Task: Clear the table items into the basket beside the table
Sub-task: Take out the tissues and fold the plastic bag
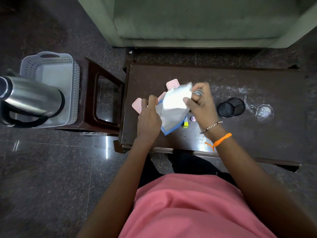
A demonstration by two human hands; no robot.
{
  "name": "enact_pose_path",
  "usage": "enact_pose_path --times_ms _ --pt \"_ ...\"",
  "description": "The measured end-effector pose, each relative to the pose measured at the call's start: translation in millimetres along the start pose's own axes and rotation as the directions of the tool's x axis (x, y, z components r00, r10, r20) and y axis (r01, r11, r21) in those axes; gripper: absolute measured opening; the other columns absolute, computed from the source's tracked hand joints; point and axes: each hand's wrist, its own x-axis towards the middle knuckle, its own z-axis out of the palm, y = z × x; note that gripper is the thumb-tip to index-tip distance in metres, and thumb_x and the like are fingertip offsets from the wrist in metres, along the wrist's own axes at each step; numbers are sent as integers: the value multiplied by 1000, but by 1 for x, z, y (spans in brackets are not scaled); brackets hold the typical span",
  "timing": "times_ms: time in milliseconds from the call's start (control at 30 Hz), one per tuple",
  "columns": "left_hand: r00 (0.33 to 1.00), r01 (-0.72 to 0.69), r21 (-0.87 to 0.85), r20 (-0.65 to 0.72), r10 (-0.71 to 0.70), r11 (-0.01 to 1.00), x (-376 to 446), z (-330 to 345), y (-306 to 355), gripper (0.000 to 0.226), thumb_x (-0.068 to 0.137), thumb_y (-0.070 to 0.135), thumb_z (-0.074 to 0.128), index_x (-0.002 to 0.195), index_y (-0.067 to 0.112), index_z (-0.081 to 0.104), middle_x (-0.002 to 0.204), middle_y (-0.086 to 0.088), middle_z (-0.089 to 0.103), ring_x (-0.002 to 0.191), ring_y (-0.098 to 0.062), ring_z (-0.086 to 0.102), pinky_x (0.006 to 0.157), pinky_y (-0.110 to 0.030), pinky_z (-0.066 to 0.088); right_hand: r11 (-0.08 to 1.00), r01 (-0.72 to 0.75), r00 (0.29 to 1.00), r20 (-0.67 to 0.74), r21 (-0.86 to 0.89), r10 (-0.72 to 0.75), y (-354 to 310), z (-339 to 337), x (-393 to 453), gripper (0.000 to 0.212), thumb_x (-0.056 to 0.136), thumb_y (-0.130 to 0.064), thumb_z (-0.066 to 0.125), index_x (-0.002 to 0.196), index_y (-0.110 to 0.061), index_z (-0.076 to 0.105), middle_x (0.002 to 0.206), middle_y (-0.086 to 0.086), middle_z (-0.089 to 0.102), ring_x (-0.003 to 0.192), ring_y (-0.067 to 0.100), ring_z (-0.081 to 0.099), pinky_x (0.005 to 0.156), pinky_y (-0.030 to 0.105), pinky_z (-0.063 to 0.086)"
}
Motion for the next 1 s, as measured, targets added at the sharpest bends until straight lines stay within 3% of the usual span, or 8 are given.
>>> enact_pose_path --times_ms 133,200,300,433,533,667,833,1000 --pt "1000 4 -100 4 -4 995 3 1 -5 35 76 -17 35 79 2 64 100 -8 42 89 -20 49 72 -22 37 973 -131 989 91 190 116 -7 -13 5 25 87 4 56 82 -20 62 67 -6 60 61 7 53 52 20 45" --pt "996 85 -176 7 -85 981 5 -1 -3 39 77 -16 34 79 0 69 96 -7 44 92 -15 47 72 -12 31 961 -207 968 181 182 174 -8 -18 5 33 77 11 64 94 -17 62 92 1 65 81 8 62 72 24 56" --pt "987 163 -229 40 -158 960 8 -4 0 37 84 -9 36 93 -1 71 104 -13 50 99 -21 52 79 -14 35 984 -137 969 191 -112 156 -8 -23 4 54 71 19 63 109 -18 58 109 9 57 100 18 54 87 35 49" --pt "981 196 -261 65 -185 945 11 -6 3 27 91 15 52 92 -7 67 94 -9 40 103 -34 52 86 -35 41 934 -43 983 152 -355 103 -11 -25 2 29 80 5 62 105 -8 67 104 12 64 86 12 55 79 25 44" --pt "973 230 -312 83 -214 922 12 -6 6 29 89 32 59 90 5 70 99 -4 38 107 -27 52 90 -35 44 842 16 996 83 -539 34 -15 -26 4 16 80 -12 69 93 -3 72 94 10 50 88 16 45 77 25 40" --pt "971 238 -375 118 -209 896 11 -7 16 27 88 43 57 77 18 63 95 6 39 89 -6 51 76 -4 40 789 39 995 93 -614 24 -21 -27 8 25 74 -28 76 75 -5 67 95 0 39 97 20 38 89 33 35" --pt "970 207 -432 204 -128 878 11 -3 27 16 83 33 67 72 22 68 83 12 42 72 0 49 63 -9 40 901 -56 953 245 -430 176 -14 -23 16 25 79 -23 72 76 0 62 77 10 51 66 13 45 55 21 32" --pt "961 275 -417 158 -229 866 16 19 30 29 85 23 65 57 22 58 86 5 49 66 6 52 67 -17 40 951 -299 945 109 -79 307 15 -35 17 27 75 3 72 89 -10 53 79 6 58 70 13 54 65 25 46"
